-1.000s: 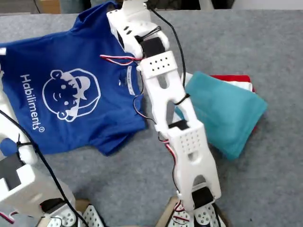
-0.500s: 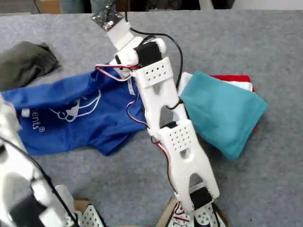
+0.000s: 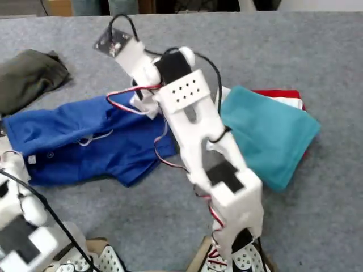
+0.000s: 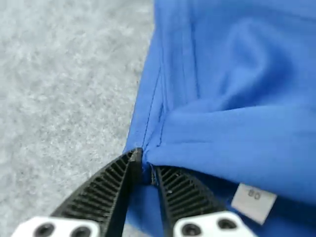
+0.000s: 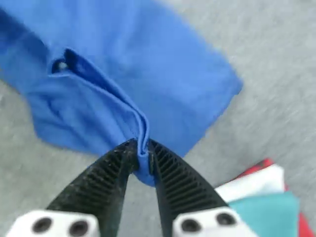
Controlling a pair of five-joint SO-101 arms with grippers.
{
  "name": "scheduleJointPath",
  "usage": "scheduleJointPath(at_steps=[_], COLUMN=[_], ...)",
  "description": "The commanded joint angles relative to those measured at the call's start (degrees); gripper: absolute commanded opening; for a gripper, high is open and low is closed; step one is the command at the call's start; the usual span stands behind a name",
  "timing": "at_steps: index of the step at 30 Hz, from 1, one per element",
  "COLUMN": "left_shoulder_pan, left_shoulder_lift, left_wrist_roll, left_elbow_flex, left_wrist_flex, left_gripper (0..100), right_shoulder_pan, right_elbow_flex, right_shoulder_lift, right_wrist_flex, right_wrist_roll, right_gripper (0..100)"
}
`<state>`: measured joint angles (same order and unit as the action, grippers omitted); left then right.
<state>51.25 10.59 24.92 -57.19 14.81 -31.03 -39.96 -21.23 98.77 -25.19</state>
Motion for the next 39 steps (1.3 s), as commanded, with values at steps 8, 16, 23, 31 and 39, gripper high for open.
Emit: scheduleJointPath(at_steps=[8,16,23,31,39], left_shoulder_pan=[1.8,6.8,8.1,11.6,-6.4], left_shoulder_lift=[-3.0,-2.5,-2.5,-2.2,-19.4], left_wrist_roll=[6.8,9.6,16.7,7.5,-13.2], left_elbow_flex=[9.2,11.0,14.4,38.6,56.9], left_wrist_flex=[9.9,12.7,18.6,40.9,45.4], left_gripper=[3,3,25,18,15], right_shoulder_pan=[-0.5,-1.3,3.1,6.6,4.0], right_elbow_flex=[50.0,64.5,56.2,30.5,-4.8], right_shoulder_lift=[22.4,24.1,24.7,15.1,-20.5], right_wrist_flex=[-20.9,-31.7,-26.5,-22.2,-18.5], right_wrist_roll=[-0.5,0.6,0.5,6.5,16.9], right_gripper=[1.3,10.0,37.4,29.0,38.2])
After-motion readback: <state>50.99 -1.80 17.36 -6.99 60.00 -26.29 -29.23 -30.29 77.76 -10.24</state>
